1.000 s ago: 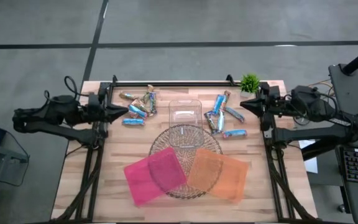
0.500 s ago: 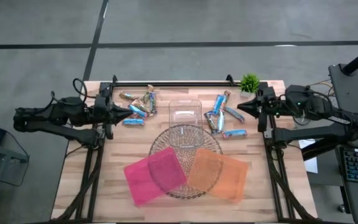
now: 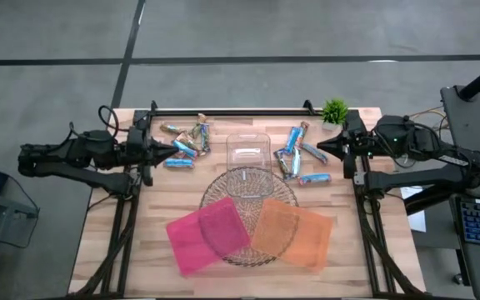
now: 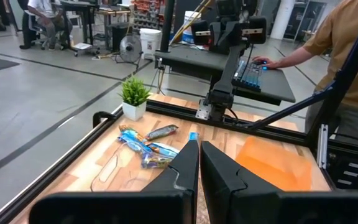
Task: Pick and place Granola Bars by type
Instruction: Put the red granola bar into the red bin
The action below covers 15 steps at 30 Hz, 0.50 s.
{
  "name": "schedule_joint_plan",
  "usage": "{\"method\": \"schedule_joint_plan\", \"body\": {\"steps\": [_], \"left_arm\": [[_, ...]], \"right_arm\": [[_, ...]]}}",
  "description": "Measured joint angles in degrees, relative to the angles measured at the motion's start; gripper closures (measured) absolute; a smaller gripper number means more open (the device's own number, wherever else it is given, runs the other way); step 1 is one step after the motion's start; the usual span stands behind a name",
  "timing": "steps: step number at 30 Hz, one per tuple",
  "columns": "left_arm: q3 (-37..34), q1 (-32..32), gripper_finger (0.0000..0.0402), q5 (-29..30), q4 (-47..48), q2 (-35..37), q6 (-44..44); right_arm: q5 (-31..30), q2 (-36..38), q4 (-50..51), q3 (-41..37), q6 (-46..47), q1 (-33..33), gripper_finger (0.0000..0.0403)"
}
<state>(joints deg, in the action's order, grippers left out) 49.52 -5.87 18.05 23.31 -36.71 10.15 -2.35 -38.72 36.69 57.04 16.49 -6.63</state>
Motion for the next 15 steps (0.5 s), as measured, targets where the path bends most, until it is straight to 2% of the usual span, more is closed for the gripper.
{"method": "schedule_joint_plan", "body": {"steps": [9, 15], "left_arm": [[2.2, 0.0, 0.0401, 5.9, 2.9, -1.1, -1.0], [3.2, 0.1, 0.0401, 6.1, 3.4, -2.0, -0.9]], "right_arm": [[0.0, -0.1, 0.0, 0.0, 0.0, 0.0, 0.0390], [-0.2, -0.4, 0.0, 0.0, 0.0, 0.0, 0.0390]]}}
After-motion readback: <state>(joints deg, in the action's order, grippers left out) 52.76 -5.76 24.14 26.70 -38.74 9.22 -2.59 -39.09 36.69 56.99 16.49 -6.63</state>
